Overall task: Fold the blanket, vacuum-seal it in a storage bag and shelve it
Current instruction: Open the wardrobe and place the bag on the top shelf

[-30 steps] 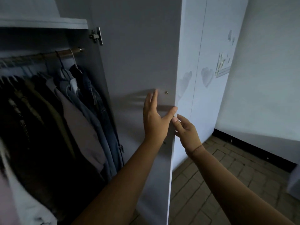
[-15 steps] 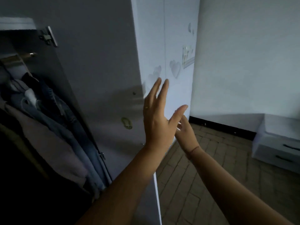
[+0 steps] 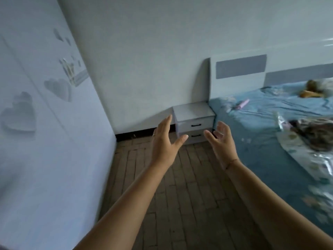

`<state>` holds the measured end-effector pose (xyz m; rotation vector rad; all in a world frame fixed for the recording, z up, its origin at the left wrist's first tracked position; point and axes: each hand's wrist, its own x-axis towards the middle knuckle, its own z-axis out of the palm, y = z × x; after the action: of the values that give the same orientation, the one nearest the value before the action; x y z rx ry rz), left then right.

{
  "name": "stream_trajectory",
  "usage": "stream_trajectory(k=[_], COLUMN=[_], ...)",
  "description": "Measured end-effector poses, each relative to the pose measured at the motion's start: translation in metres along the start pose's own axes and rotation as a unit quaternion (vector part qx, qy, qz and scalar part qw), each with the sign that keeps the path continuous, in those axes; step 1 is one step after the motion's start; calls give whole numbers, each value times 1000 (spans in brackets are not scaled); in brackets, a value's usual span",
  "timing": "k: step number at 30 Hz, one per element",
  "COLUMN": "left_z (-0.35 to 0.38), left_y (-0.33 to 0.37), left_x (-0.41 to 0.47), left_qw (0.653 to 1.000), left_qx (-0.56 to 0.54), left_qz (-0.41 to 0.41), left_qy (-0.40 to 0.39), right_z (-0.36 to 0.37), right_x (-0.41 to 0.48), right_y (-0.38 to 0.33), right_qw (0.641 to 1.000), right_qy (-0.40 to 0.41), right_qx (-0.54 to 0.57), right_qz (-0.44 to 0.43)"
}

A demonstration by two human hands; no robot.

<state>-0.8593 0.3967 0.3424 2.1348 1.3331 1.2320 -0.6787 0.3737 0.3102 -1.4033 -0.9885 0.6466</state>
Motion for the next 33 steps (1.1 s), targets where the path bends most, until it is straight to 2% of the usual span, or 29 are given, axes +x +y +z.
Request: stream_trajectory(k=[8,15,21,28,33], left_z=[201,344,451,565,635], left_y=[75,131,143,150,156], left_x=[85,143,205,298,359], left_qw=[988,968,953,927,903], left_qx=[-56,-93,-98,-109,-105], left_qz=[35,55,70,109,134], left_qy=[-136,-226,-280,-343,-394], right_z=[-183,-334,-394,-447,-459], right_x=[107,174,223,306,348], right_y=[68,118,161,216,220], right_qw=[984,946,916,860,813], right_qy=[170,296,372,475,544], right_qx=[-44,-89,-60,-50,-34], right_qz=[44,101,136,178,205])
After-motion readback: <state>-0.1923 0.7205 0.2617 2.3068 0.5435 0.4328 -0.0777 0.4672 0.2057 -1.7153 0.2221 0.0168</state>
